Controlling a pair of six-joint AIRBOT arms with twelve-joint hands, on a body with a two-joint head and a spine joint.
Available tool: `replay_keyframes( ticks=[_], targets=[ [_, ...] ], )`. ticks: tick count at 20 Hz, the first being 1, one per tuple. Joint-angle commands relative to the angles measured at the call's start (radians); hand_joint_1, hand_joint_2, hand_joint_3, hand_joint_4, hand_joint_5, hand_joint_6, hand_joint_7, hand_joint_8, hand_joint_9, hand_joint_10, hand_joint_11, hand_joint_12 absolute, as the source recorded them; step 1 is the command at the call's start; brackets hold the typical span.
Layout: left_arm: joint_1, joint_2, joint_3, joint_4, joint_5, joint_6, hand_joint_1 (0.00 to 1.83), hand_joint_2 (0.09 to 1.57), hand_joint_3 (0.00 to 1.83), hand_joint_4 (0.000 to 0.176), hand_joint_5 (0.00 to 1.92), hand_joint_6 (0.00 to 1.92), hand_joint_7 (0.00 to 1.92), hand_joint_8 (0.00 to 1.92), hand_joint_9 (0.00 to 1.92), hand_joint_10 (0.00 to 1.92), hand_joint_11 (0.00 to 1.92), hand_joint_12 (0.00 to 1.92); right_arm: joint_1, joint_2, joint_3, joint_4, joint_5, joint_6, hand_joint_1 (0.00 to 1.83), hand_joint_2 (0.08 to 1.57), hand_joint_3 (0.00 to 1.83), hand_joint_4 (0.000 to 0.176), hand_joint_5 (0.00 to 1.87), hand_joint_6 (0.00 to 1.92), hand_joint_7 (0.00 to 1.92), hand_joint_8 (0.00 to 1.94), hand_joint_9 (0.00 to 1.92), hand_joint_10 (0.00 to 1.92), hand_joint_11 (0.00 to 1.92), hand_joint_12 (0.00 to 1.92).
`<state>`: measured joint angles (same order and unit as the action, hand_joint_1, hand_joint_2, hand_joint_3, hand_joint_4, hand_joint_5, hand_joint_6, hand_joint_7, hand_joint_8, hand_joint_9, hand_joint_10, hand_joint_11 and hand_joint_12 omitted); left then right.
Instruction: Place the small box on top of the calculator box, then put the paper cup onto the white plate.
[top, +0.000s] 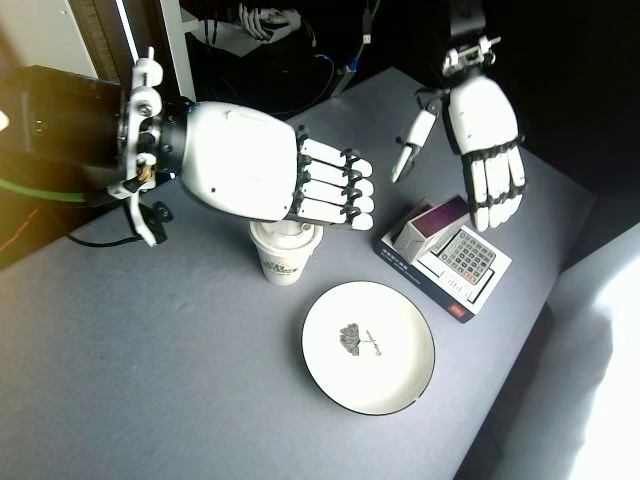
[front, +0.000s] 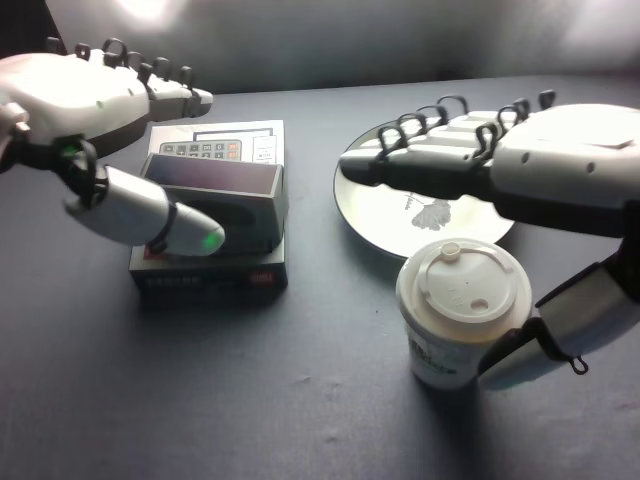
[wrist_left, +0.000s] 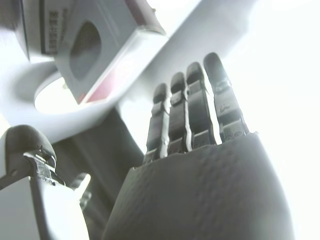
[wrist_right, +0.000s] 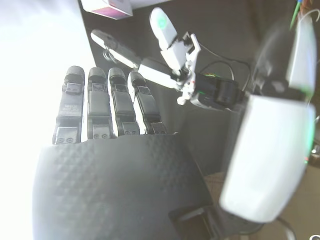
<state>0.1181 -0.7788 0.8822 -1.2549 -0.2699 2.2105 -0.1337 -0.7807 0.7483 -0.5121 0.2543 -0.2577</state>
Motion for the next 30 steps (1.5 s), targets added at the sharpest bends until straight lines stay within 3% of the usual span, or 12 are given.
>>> replay_keyframes(
  ticks=[1,3,4,5,9,12,14,16,20,26,27,30],
  targets=[
    [-0.011,0.038,-0.01,0.085,-0.027,-0.053,0.4,0.94,0.0,0.0,0.17,0.01,0.18,0.01,0.17,0.01,0.0,0.49,0.013,0.002,-0.001,0.019,0.089,0.005,1.07,0.79,0.01,0.0,0.0,0.0,0.0,0.0,0.0,0.0,0.0,0.0],
    [0.0,0.08,-0.033,0.292,-0.018,-0.245,0.35,0.95,0.01,0.0,0.18,0.01,0.18,0.0,0.18,0.01,0.0,0.5,0.013,-0.002,-0.002,0.019,0.085,0.006,1.06,0.8,0.01,0.0,0.0,0.0,0.0,0.0,0.0,0.0,0.0,0.0],
    [0.014,0.116,-0.047,0.477,-0.016,-0.43,0.35,0.96,0.01,0.0,0.17,0.0,0.17,0.0,0.16,0.01,0.0,0.43,0.013,-0.003,-0.002,0.019,0.078,0.013,1.07,0.79,0.01,0.0,0.0,0.0,0.0,0.0,0.0,0.0,0.0,0.0],
    [0.024,0.135,-0.056,0.585,-0.017,-0.532,0.37,0.95,0.0,0.0,0.21,0.0,0.22,0.01,0.21,0.01,0.0,0.56,0.013,-0.003,-0.002,0.019,0.072,0.017,1.07,0.8,0.01,0.0,0.0,0.0,0.0,0.0,0.0,0.0,0.0,0.0],
    [0.098,0.211,-0.093,1.205,-0.096,-1.118,0.33,0.97,0.0,0.0,0.2,0.01,0.22,0.01,0.2,0.01,0.0,0.55,-0.009,-0.015,0.003,0.019,0.064,0.016,1.04,0.81,0.01,0.0,0.0,0.0,0.0,0.0,0.0,0.0,0.0,0.0],
    [0.153,0.255,-0.123,1.549,-0.14,-1.412,0.34,0.96,0.0,0.0,0.22,0.01,0.24,0.0,0.24,0.01,0.0,0.65,-0.022,-0.036,0.019,0.019,0.063,0.016,1.06,0.84,0.02,0.0,0.0,0.0,0.0,0.0,0.0,0.0,0.0,0.0],
    [0.196,0.282,-0.145,1.663,-0.168,-1.519,0.35,0.97,0.0,0.0,0.21,0.0,0.22,0.0,0.22,0.0,0.0,0.52,-0.035,-0.045,0.033,0.019,0.061,0.023,1.07,0.85,0.02,0.0,0.0,0.0,0.0,0.0,0.0,0.0,0.0,0.0],
    [0.248,0.313,-0.166,1.729,-0.229,-1.553,0.33,0.97,0.0,0.0,0.21,0.0,0.24,0.01,0.22,0.0,0.0,0.51,-0.051,-0.061,0.054,0.019,0.057,0.036,1.07,0.87,0.03,0.0,0.0,0.0,0.0,0.0,0.0,0.0,0.0,0.0],
    [0.305,0.352,-0.19,1.777,-0.286,-1.555,0.3,0.97,0.0,0.0,0.19,0.0,0.22,0.01,0.19,0.0,0.0,0.39,-0.073,-0.069,0.07,0.019,0.055,0.041,1.0,0.86,0.01,0.0,0.0,0.0,0.0,0.0,0.0,0.0,0.0,0.0],
    [0.282,0.393,-0.222,1.984,-0.235,-1.71,0.27,0.98,0.0,0.0,0.2,0.01,0.25,0.0,0.23,0.0,0.0,0.49,-0.119,-0.104,0.113,0.034,0.056,0.06,1.0,0.88,0.02,0.0,0.0,0.0,0.0,0.0,0.0,0.0,0.0,0.0],
    [0.278,0.393,-0.224,2.009,-0.217,-1.744,0.24,0.99,0.01,0.0,0.18,0.0,0.23,0.0,0.2,0.0,0.0,0.39,-0.125,-0.114,0.123,0.037,0.059,0.06,1.02,0.89,0.02,0.0,0.0,0.0,0.0,0.0,0.0,0.0,0.0,0.0],
    [0.273,0.393,-0.221,2.034,-0.215,-1.759,0.27,0.98,0.0,0.0,0.21,0.01,0.25,0.01,0.24,0.01,0.0,0.48,-0.135,-0.125,0.137,0.037,0.076,0.059,1.02,0.89,0.02,0.0,0.0,0.0,0.0,0.0,0.0,0.0,0.0,0.0]
  ],
)
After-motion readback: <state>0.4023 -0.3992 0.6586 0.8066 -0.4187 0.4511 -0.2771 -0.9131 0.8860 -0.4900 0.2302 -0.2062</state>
